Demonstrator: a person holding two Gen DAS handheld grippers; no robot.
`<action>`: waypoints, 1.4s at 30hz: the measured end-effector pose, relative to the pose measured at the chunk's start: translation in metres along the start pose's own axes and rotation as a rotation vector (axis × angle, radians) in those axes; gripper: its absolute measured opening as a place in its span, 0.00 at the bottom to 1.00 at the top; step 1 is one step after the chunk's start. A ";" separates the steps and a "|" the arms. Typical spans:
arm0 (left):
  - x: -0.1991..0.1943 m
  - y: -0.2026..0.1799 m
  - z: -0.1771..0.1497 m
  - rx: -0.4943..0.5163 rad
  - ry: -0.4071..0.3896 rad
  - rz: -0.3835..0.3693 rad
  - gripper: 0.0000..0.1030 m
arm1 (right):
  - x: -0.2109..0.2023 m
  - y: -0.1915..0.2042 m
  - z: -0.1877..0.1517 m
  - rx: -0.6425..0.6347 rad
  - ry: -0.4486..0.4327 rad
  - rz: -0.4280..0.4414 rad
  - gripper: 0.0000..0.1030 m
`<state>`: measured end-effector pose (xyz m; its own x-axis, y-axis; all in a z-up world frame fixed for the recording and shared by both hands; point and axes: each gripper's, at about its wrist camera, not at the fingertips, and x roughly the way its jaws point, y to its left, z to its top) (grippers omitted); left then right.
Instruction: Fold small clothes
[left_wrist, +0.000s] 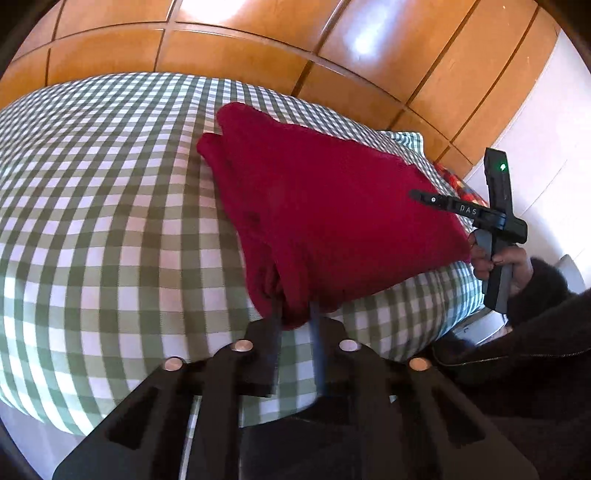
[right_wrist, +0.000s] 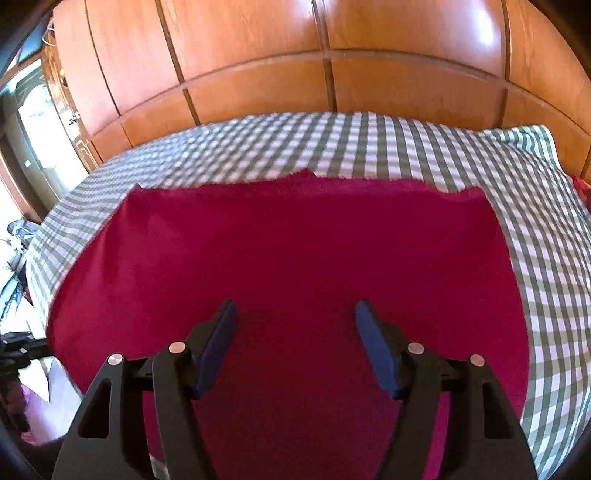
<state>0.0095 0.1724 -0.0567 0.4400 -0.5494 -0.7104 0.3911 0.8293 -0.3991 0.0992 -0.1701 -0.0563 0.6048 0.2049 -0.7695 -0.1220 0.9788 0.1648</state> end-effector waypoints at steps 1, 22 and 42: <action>-0.005 0.001 0.001 0.005 -0.013 -0.006 0.08 | 0.002 -0.003 -0.001 0.007 0.005 0.003 0.63; -0.033 -0.030 0.046 -0.013 -0.183 0.146 0.10 | 0.015 -0.003 -0.007 -0.022 -0.040 -0.035 0.64; 0.056 -0.061 0.045 0.083 -0.061 0.387 0.10 | 0.002 -0.009 -0.006 0.002 -0.020 0.004 0.64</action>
<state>0.0466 0.0866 -0.0460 0.6138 -0.2051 -0.7623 0.2502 0.9664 -0.0585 0.0974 -0.1785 -0.0631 0.6198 0.2090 -0.7564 -0.1228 0.9778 0.1696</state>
